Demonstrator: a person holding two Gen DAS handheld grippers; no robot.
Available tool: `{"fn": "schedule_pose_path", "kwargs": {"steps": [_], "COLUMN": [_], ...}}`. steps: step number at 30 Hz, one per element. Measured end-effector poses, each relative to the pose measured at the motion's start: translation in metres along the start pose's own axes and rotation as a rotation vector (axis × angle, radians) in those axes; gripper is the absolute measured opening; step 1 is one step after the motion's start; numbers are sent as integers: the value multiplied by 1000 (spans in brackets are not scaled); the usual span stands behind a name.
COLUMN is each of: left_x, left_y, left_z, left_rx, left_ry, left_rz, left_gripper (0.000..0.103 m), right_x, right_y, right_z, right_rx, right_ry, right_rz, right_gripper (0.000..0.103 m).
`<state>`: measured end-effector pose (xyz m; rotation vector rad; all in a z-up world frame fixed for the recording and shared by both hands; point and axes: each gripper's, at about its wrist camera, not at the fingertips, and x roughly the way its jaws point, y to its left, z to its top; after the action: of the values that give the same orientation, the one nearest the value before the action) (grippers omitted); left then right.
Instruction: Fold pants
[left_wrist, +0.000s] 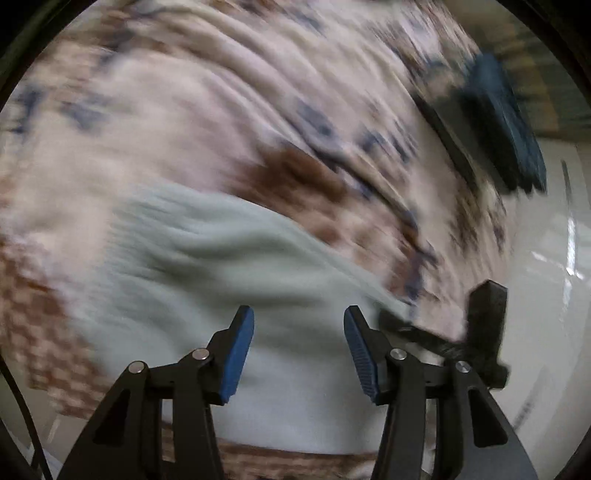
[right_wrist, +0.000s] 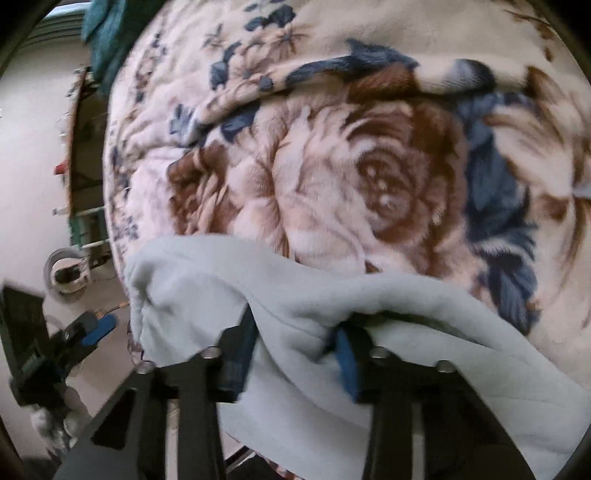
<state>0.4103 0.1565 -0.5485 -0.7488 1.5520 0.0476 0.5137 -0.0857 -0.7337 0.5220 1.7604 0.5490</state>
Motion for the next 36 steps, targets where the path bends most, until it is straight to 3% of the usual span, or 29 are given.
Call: {"fn": "schedule_pose_path", "kwargs": {"steps": [3,7,9,13,14,16,18,19,21,23,28,31,34,36], "left_x": [54,100,110,124,127,130,129,128,124,119,106,98,92,94], "left_y": [-43,-62,-67,-65,-64,-66,-68,-68,-66,-65,-61,-60,-52,-50], "left_z": [0,-6,-7,-9,-9,-9,-10,-10,-8,-5,4,1,-6,-10], "left_rx": [-16,-107,-126,-131,-140,-89,-51,-41,-43,-56,-81,-61,-59,-57], "left_ry": [124,262,295,332,330,312,284,272,257,242,223,217,215,209], "left_rz": [-19,-33,-23,66,79,141,154,151,136,121,84,77,62,56], "left_gripper": [48,48,48,47,46,21,16,15,14,14,13,13,12,12], "right_x": [-10,-23,-26,-20,-16,-9,-6,-5,-4,1,-11,-24,-24,-10], "right_y": [-4,5,13,20,20,11,-7,-19,-40,-46,-40,-50,-74,-82], "right_z": [-19,-39,-48,-58,-57,-50,-36,-29,-14,-3,9,3,2,9], "right_rx": [-60,-160,-224,-326,-335,-301,-212,-144,-30,9,-38,-38,52,107], "right_ry": [-46,-118,-133,-105,-82,-20,30,55,101,138,175,183,201,233], "right_rz": [58,83,91,97,113,150,224,281,364,405,352,360,510,612], "right_gripper": [21,19,19,19,19,23,28,28,41,43,49,57,60,74]}}
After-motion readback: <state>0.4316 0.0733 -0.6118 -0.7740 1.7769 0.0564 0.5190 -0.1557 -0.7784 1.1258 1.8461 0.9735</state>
